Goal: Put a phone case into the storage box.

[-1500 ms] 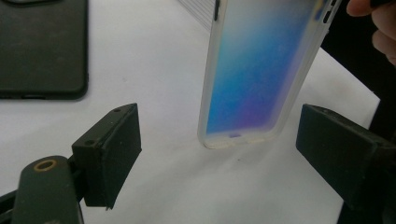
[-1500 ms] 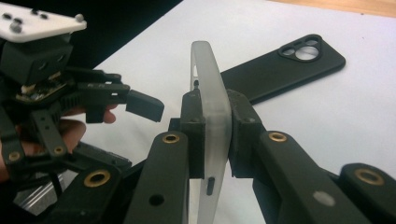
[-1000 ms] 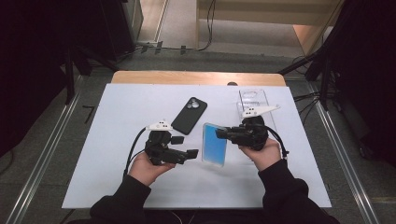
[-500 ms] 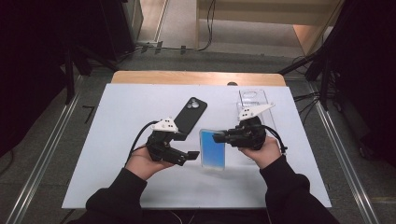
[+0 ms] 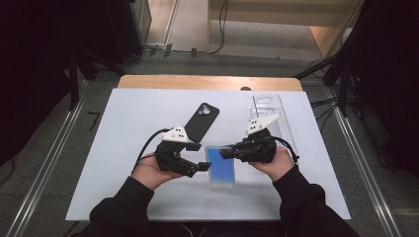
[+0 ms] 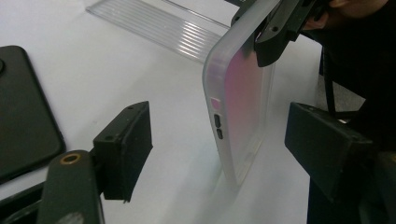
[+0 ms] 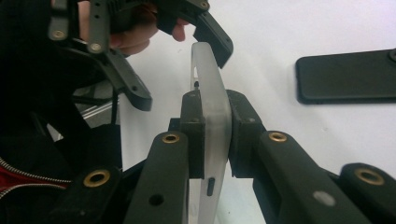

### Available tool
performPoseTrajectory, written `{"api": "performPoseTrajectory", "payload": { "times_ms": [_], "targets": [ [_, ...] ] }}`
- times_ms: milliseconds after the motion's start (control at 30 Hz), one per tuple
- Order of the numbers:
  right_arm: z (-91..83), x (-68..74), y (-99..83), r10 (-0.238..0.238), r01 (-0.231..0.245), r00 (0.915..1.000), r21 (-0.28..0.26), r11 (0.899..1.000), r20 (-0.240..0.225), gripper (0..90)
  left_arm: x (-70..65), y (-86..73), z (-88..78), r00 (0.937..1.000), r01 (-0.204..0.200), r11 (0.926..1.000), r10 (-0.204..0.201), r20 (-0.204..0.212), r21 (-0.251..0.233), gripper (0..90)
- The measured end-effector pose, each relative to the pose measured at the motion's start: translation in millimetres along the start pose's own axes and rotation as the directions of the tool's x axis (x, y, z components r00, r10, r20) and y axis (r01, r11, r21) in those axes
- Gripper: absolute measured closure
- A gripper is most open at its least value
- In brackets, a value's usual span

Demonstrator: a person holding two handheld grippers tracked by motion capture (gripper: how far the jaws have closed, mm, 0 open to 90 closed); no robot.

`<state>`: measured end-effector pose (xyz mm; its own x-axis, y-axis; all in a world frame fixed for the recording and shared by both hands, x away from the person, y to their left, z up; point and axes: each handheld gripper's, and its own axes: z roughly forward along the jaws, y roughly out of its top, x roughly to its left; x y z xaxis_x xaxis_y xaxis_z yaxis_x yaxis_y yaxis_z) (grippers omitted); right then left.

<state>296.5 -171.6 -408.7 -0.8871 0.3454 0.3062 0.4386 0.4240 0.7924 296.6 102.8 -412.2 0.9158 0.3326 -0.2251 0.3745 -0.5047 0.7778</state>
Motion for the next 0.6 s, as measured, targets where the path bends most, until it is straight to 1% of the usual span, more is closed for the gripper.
{"api": "performPoseTrajectory", "payload": {
  "times_ms": [133, 233, 300, 333, 400, 467, 533, 600],
  "targets": [
    [0.7, 0.0, 0.5, -0.015, 0.015, 0.9995, 0.003, 1.0, -0.027, 76.5, -0.3, 0.0, 0.2, 0.9994, -0.008, 0.9999, 0.009, 0.034, -0.015, 29.5],
    [1.1, 1.4, 0.7, -0.029, 0.029, 0.9986, -0.001, 1.0, -0.044, 76.6, -0.7, 0.2, 0.6, 0.9987, -0.015, 0.9996, 0.016, 0.048, -0.021, 36.5],
    [0.7, 2.0, 0.9, -0.043, 0.043, 0.9977, -0.003, 0.999, -0.051, 76.6, -1.1, 0.3, 0.1, 0.9981, -0.013, 0.9995, 0.015, 0.06, -0.027, 43.0],
    [0.5, 2.4, 0.9, -0.05, 0.049, 0.9973, -0.007, 0.999, -0.054, 76.6, -1.0, 0.4, -0.1, 0.9975, -0.011, 0.9994, 0.014, 0.07, -0.033, 44.6],
    [0.2, 2.0, 1.5, -0.064, 0.064, 0.9961, -0.011, 0.998, -0.061, 76.6, -0.9, 0.8, -1.1, 0.9965, -0.005, 0.9995, 0.007, 0.083, -0.03, 48.7],
    [0.3, 1.9, 1.8, -0.066, 0.065, 0.9951, -0.012, 0.998, -0.074, 76.6, -0.4, 2.0, -1.4, 0.9953, 0.014, 0.9998, -0.012, 0.096, -0.014, 51.7],
    [1.0, 1.2, 1.7, -0.07, 0.069, 0.9938, -0.012, 0.998, -0.086, 76.6, -0.2, 2.4, -2.5, 0.9949, 0.01, 0.9998, -0.009, 0.1, -0.017, 58.3],
    [1.9, 0.8, 1.5, -0.07, 0.069, 0.9921, -0.009, 0.998, -0.104, 76.6, 1.2, 2.7, -3.0, 0.9916, 0.026, 0.9995, -0.024, 0.127, -0.018, 62.7]
  ]
}}
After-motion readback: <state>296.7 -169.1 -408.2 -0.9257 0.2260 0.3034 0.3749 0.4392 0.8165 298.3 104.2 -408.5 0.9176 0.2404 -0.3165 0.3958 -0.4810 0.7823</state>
